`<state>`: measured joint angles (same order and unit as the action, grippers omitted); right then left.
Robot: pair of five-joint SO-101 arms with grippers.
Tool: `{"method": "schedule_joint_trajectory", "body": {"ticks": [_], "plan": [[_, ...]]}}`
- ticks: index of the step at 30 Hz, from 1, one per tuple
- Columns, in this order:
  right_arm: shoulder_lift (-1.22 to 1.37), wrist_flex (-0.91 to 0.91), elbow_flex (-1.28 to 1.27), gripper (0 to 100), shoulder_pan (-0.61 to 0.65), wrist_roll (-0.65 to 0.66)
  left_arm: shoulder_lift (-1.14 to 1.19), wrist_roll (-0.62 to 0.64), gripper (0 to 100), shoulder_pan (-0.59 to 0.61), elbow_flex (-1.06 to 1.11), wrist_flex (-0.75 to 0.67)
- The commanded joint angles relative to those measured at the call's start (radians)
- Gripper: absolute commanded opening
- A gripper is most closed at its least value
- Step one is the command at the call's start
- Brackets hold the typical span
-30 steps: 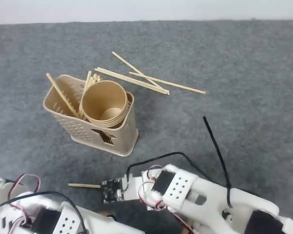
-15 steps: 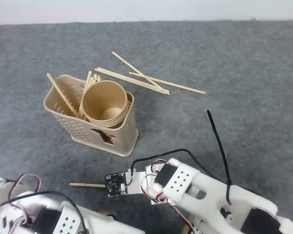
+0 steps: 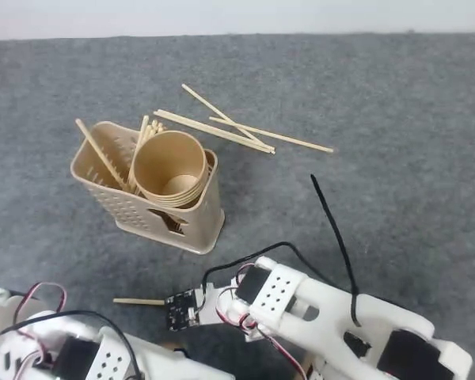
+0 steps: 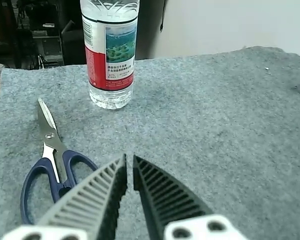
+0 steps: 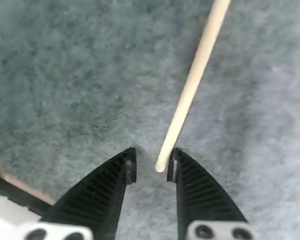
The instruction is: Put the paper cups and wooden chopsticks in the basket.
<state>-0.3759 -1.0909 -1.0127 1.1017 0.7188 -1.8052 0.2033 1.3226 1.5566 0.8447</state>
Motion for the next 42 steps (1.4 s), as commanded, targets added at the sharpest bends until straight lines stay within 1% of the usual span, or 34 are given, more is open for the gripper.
{"method": "schedule_joint_trajectory", "body": {"ticks": [1,3,8,9,11,13,17,21,25,28,30,33,35,38,40,42], "plan": [[-0.001,-0.007,0.043,12.2,0.018,-0.011,-0.014,-0.002,1,-0.005,-0.005,-0.025],[0.001,0.016,0.026,12.2,0.012,-0.011,-0.014,-0.002,1,-0.005,-0.005,-0.025],[0.056,0.058,0.014,11.6,-0.054,-0.008,-0.014,-0.002,1,-0.005,-0.005,-0.025],[0.067,0.056,0.021,9.2,-0.054,0.003,-0.014,-0.002,1,-0.005,-0.005,-0.023],[0.088,0.036,0.043,0.3,-0.054,0.040,-0.014,-0.002,1,-0.005,-0.005,-0.023],[0.102,0.027,0.049,2.0,-0.054,0.058,-0.014,-0.002,1,-0.005,-0.005,-0.023],[0.105,0.030,0.051,0.7,-0.058,0.068,-0.014,0.000,1,-0.009,-0.008,-0.028],[0.102,-0.002,0.103,0.7,-0.096,0.068,-0.014,0.000,1,-0.100,-0.010,-0.028],[0.024,-0.145,0.239,0.7,-0.182,0.068,-0.014,0.012,2,-0.218,-0.027,-0.028],[-0.101,-0.269,0.344,0.7,-0.219,0.068,-0.014,0.132,2,-0.256,-0.070,-0.028],[-0.188,-0.348,0.405,0.7,-0.223,0.068,-0.014,0.201,2,-0.258,-0.113,-0.028],[-0.291,-0.450,0.497,0.7,-0.223,0.063,-0.014,0.253,2,-0.278,-0.168,-0.028],[-0.338,-0.499,0.554,0.7,-0.225,0.061,-0.014,0.258,2,-0.353,-0.177,-0.026],[-0.372,-0.565,0.643,0.7,-0.225,0.061,-0.014,0.264,2,-0.512,-0.174,-0.023],[-0.377,-0.605,0.717,0.7,-0.225,0.061,-0.014,0.290,2,-0.608,-0.183,-0.029],[-0.377,-0.645,0.807,0.7,-0.226,0.061,-0.014,0.308,2,-0.667,-0.214,-0.046]]}}
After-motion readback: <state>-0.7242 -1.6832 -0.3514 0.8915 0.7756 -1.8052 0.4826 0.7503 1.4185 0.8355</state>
